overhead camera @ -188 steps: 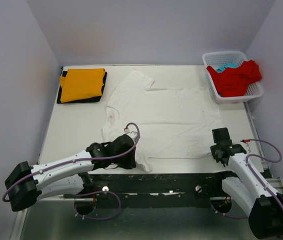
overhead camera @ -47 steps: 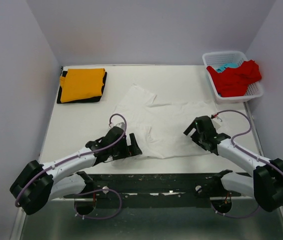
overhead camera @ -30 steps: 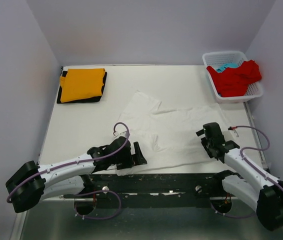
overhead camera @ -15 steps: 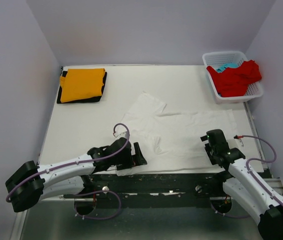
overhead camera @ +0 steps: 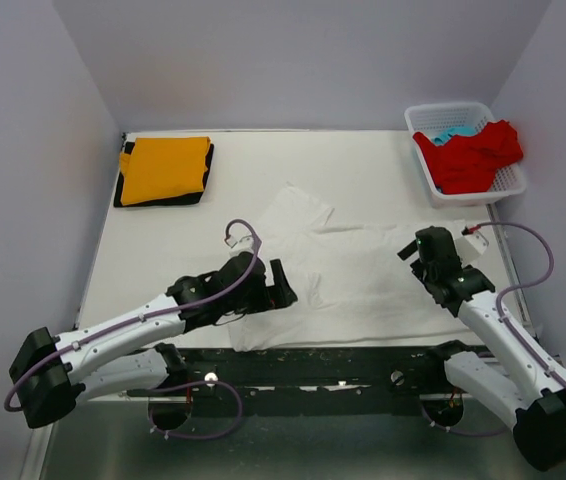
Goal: Fold and stack the t-shirts
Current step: Grab the side of the flattened tshirt furthest away from the robot with both arms
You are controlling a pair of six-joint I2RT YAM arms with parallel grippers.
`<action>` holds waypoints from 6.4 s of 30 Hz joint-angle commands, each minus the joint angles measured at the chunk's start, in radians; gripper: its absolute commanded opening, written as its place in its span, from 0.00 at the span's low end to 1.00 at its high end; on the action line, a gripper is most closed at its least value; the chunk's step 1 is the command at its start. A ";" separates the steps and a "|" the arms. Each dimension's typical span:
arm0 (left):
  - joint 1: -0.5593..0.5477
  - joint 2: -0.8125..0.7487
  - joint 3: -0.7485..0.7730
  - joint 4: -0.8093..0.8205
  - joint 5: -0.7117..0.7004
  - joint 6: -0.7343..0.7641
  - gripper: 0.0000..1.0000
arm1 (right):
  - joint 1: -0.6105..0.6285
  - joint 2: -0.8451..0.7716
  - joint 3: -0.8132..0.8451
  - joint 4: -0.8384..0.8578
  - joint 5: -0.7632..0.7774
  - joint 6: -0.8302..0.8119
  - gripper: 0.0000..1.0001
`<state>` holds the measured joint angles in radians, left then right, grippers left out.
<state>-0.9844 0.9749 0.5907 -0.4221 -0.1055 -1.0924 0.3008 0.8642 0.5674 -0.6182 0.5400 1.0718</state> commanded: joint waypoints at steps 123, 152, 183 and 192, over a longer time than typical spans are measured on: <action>0.691 1.021 0.916 -0.045 0.551 0.643 0.00 | -0.153 1.226 0.815 0.064 0.527 -0.264 0.91; 0.714 1.004 0.901 -0.017 0.571 0.648 0.00 | -0.166 1.229 0.716 0.107 0.498 -0.275 0.28; 0.714 0.951 0.850 0.009 0.572 0.653 0.00 | -0.167 1.212 0.854 0.183 0.274 -0.303 0.49; 0.716 0.942 0.847 0.006 0.565 0.656 0.00 | -0.173 1.246 0.811 -0.021 0.321 -0.234 0.46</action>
<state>-0.2760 1.9598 1.4445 -0.4274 0.4503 -0.4526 0.1421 2.1067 1.4456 -0.5400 0.8566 0.7929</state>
